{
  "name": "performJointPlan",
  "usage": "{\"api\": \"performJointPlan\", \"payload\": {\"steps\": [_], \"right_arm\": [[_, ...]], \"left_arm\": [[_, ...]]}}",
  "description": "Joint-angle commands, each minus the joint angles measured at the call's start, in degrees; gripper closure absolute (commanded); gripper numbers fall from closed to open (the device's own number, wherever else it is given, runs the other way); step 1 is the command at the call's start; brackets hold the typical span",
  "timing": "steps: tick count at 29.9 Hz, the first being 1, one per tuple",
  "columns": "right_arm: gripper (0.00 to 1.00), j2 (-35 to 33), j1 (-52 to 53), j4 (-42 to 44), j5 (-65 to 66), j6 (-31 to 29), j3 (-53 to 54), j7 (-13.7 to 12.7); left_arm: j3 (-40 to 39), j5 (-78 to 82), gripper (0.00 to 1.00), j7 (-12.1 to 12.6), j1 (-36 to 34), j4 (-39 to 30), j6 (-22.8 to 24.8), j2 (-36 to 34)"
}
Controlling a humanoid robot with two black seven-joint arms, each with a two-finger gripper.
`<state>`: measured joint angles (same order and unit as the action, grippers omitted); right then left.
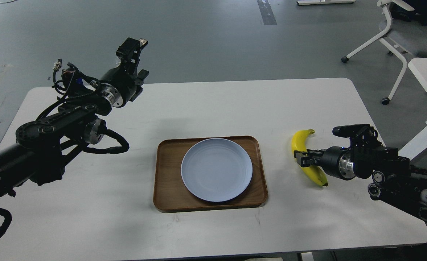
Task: Place banana on plate with both arms
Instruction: 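Lower the right gripper onto the yellow banana and grasp it, then carry the banana with the right gripper over the plate and lower it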
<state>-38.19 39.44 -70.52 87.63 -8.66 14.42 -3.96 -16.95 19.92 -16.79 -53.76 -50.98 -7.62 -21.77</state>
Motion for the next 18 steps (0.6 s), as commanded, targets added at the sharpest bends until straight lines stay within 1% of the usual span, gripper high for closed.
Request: {"api": "performJointPlan", "payload": {"steps": [1, 2, 4, 5, 6, 10, 12, 15, 16, 17, 18], "right_arm": [[0.74, -0.1, -0.1, -0.1, 0.0, 0.4, 0.0, 0.0], [0.75, -0.1, -0.1, -0.1, 0.0, 0.4, 0.0, 0.0], [0.80, -0.1, -0.1, -0.1, 0.0, 0.5, 0.1, 0.0], [0.94, -0.1, -0.1, -0.2, -0.1, 0.4, 0.1, -0.1], [1.00, 0.0, -0.1, -0.3, -0.1, 0.5, 0.1, -0.3], [1.00, 0.0, 0.2, -0.4, -0.3, 0.6, 0.2, -0.5], [1.00, 0.1, 0.8, -0.8, -0.9, 1.1, 1.0, 0.1], [1.00, 0.3, 3.1, -5.3, -1.8, 1.5, 2.2, 1.4], [1.00, 0.3, 3.8, -6.5, -1.8, 1.4, 2.0, 2.4], [1.00, 0.3, 5.1, -8.6, -1.8, 1.1, 1.8, 4.8], [1.00, 0.3, 5.6, -9.4, -1.7, 0.9, 1.8, 6.1]], "left_arm": [[0.0, 0.1, 0.00, 0.0, 0.1, 0.0, -0.1, 0.0], [0.0, 0.1, 0.00, 0.0, 0.1, 0.0, -0.3, 0.0], [0.0, 0.1, 0.00, 0.0, 0.1, 0.0, -0.5, 0.0], [0.0, 0.1, 0.00, 0.0, 0.1, 0.0, -0.7, 0.1], [0.0, 0.1, 0.00, 0.0, 0.1, -0.1, -1.0, 0.1], [0.0, 0.1, 0.00, 0.0, 0.1, -0.1, -1.1, 0.0], [0.1, 0.1, 0.00, 0.0, 0.1, -0.1, -1.1, -0.1], [0.1, 0.1, 0.00, 0.0, 0.1, -0.1, -1.1, -0.2], [0.2, 0.1, 0.00, 0.0, 0.1, -0.1, -1.1, -0.2], [0.2, 0.1, 0.00, 0.0, 0.1, -0.1, -1.1, -0.2], [0.2, 0.1, 0.00, 0.0, 0.1, -0.1, -1.1, -0.2]]}}
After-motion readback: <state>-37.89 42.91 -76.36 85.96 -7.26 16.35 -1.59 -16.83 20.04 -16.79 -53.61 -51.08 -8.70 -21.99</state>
